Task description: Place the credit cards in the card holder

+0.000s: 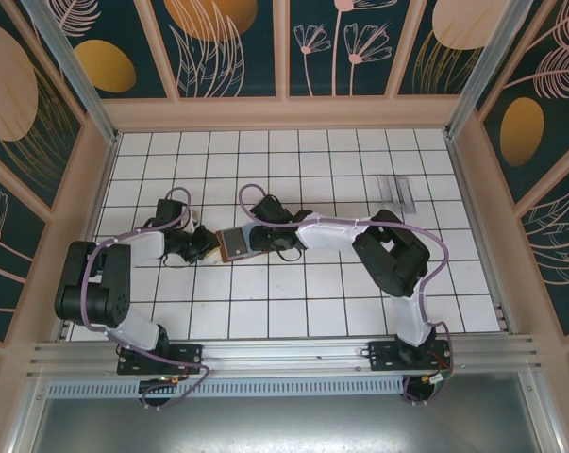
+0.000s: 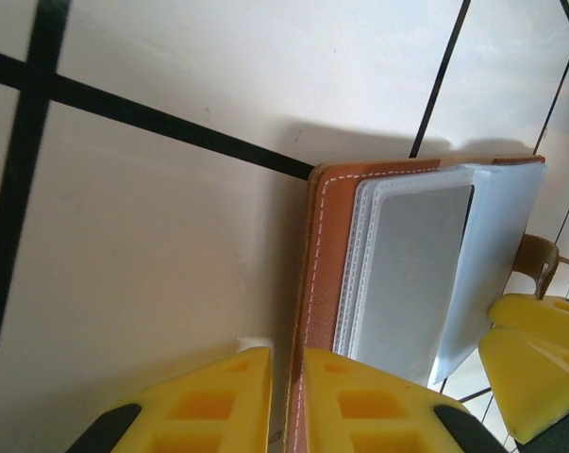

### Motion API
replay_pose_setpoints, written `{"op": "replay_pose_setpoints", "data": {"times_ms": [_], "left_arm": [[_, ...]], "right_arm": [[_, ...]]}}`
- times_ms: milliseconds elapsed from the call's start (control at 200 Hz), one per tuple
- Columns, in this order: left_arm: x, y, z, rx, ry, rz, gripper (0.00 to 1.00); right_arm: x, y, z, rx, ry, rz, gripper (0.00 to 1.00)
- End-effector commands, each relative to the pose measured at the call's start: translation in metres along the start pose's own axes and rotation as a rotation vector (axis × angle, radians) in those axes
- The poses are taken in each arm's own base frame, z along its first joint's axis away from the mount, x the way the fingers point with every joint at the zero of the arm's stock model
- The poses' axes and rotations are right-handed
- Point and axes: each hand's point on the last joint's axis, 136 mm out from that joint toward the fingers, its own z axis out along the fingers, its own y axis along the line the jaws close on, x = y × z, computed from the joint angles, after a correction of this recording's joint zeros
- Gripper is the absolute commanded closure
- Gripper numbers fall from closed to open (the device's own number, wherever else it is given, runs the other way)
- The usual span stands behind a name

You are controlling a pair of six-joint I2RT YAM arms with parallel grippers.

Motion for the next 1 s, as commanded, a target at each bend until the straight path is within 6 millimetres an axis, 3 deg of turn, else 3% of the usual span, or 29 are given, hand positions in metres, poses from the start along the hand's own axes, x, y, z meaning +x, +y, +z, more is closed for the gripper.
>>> {"op": "replay_pose_setpoints", "data": {"times_ms": [0, 175, 345, 561, 996], "left_arm": [[0.002, -0.004, 0.005, 0.016, 0.015, -0.004, 0.82], [0.002, -0.009, 0.01, 0.018, 0.019, 0.004, 0.82], [0.005, -0.014, 0.016, 0.018, 0.042, 0.017, 0.83], [0.003, -0.016, 0.016, 0.015, 0.04, 0.027, 0.83], [-0.001, -0.021, 0.015, 0.013, 0.044, 0.048, 0.82]], "right_arm": [[0.001, -0.003, -0.004, 0.041, 0.006, 0.013, 0.55], [0.001, 0.0, 0.002, 0.029, 0.015, -0.007, 0.55], [0.004, 0.028, 0.004, -0.135, 0.061, -0.003, 0.57], [-0.002, 0.04, 0.006, -0.204, 0.071, -0.017, 0.6], [-0.021, 0.097, -0.024, -0.544, 0.042, -0.111, 0.63]]}}
